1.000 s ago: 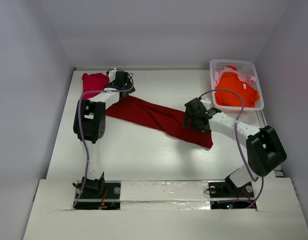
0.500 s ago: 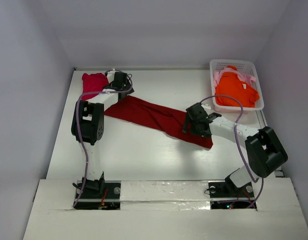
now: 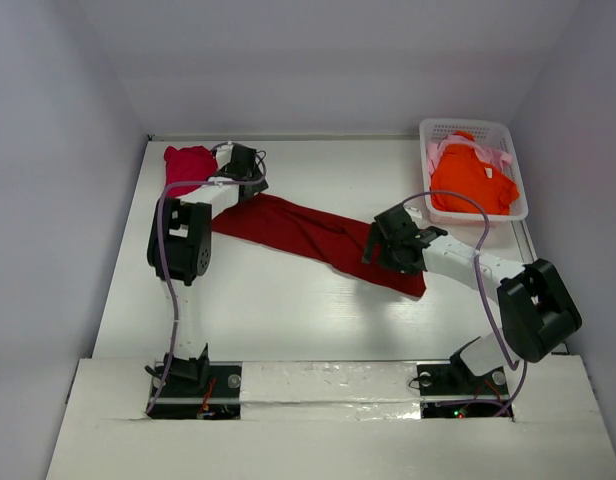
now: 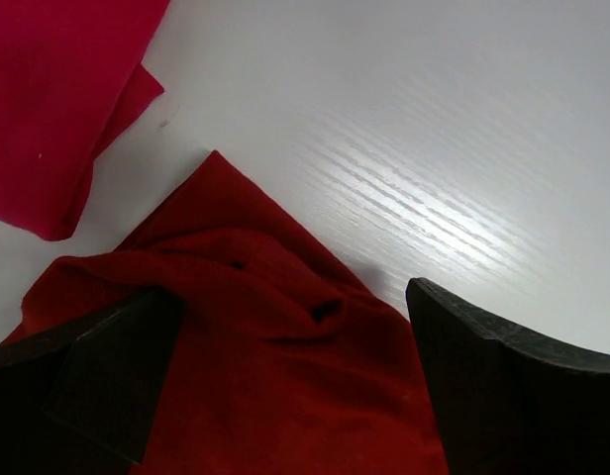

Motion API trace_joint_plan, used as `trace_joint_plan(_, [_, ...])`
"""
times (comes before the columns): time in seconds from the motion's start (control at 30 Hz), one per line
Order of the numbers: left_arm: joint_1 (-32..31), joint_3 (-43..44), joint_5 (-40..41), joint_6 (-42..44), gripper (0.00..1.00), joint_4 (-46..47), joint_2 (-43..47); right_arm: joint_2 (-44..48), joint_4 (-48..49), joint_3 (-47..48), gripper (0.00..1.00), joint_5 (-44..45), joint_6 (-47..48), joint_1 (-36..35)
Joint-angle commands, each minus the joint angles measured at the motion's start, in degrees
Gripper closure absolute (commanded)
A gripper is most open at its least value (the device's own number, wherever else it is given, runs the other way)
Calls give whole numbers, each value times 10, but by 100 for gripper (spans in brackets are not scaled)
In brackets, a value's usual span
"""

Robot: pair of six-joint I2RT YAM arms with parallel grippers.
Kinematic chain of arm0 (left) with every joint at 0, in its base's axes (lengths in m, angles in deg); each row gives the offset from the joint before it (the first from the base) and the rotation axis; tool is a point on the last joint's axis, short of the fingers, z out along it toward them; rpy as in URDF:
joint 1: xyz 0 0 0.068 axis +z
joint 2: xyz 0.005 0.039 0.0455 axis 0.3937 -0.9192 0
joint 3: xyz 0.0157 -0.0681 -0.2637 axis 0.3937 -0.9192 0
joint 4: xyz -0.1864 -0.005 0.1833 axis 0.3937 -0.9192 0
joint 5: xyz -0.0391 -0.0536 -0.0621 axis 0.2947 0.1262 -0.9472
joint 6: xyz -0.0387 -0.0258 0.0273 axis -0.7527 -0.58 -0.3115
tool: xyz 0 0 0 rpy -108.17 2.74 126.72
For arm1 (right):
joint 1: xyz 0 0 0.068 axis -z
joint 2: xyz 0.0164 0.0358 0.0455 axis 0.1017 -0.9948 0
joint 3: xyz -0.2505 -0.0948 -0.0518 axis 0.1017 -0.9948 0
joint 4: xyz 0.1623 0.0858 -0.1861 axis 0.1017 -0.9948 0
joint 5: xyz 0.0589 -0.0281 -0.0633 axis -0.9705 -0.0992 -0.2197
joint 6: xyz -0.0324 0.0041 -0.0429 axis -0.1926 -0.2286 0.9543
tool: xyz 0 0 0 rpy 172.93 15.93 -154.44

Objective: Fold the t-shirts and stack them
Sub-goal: Fold the tshirt

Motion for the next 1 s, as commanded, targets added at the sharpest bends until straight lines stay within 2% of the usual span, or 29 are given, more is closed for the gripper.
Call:
trace_joint_plan(0.0, [4,29,22,3,4,-17,-5,0,15,-2,2,-6,-9,2])
trace_joint_plan(0.37, [4,102,49,7,1,-70,-59,-12,-5,24,2,-1,-12,2])
trace_joint_plan(0.8, [4,87,44,8,1,-61,-53,0,-43,84,2,44,3,2])
trace_joint_plan(0.97, [4,83,42,8,1,-60,-48,-34,-36,74,2,33,1,2])
